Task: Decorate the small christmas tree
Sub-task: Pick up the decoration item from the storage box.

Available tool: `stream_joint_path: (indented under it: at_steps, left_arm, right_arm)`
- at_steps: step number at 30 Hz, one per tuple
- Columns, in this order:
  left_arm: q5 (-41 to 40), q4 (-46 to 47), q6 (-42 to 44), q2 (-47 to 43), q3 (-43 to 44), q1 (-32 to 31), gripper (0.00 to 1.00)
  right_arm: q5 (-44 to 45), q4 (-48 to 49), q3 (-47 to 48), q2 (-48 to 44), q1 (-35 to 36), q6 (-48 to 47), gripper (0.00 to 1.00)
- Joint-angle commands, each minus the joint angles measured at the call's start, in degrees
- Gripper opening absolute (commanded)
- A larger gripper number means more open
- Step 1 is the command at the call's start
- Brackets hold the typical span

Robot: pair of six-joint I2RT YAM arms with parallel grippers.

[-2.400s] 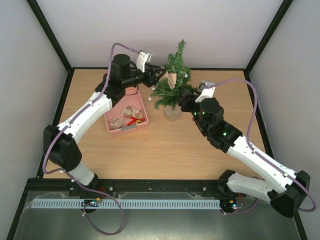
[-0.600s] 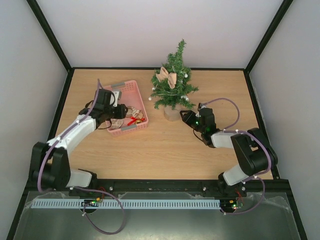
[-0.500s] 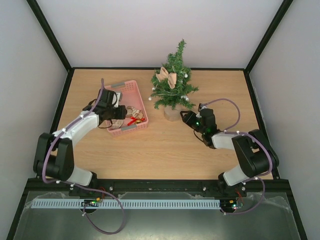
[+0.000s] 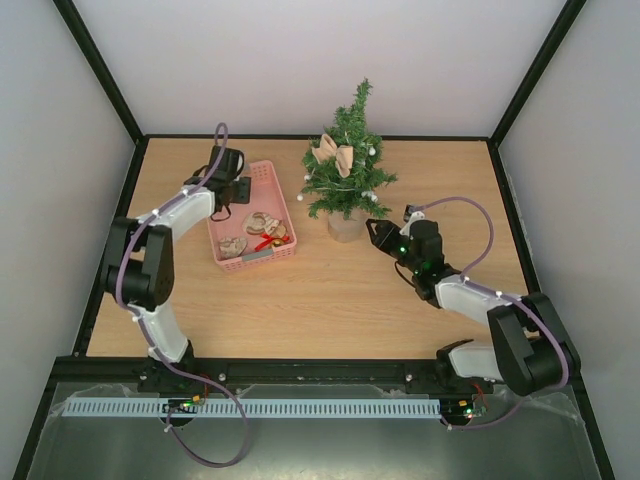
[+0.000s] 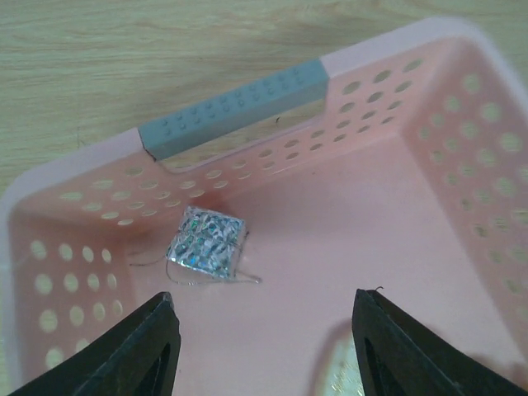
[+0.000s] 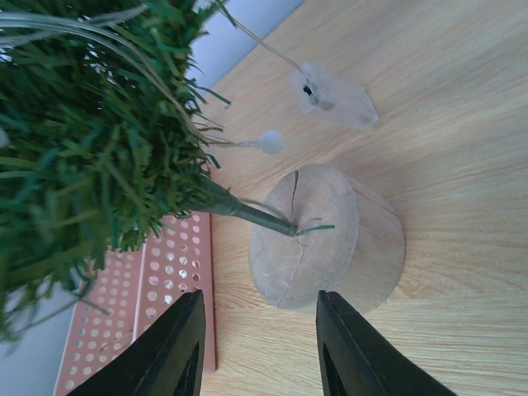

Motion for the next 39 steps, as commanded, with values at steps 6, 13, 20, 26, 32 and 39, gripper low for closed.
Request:
stream_joint_path:
  at_steps: [6, 13, 20, 26, 32, 39]
  left_arm:
    - [-3.57, -0.23, 3.07, 9.14, 5.07, 1.77, 0.62]
    - [-2.14, 1.47, 4.49, 12.84, 5.51, 2.50, 0.59]
    - [-1.41, 3.00, 5.88, 14.91, 5.60, 2.67, 0.57]
    - [-5.26, 5.84, 6.44, 16.23, 5.91, 3.02, 0.59]
    - [-9.04, 11.77, 7.70, 15.41, 4.17, 2.21, 0.57]
    - [-9.36, 11.37, 7.26, 17.92, 5.00, 2.43, 0.58]
  right_arm:
    - [4.11, -5.33, 0.10, -5.37, -0.18, -4.70, 0.37]
    - [3.97, -5.75, 0.34, -5.37, -0.17, -5.13, 0.38]
    - [3.74, -6.07, 0.60, -5.67, -0.16, -5.36, 0.38]
    - [4.09, -6.44, 0.08, -6.87, -0.13, -5.86, 0.38]
    - [4.38, -6.81, 0.24, -6.63, -0.18, -6.35, 0.38]
    - [4.54, -6.46, 0.69, -5.59, -0.17, -6.50, 0.38]
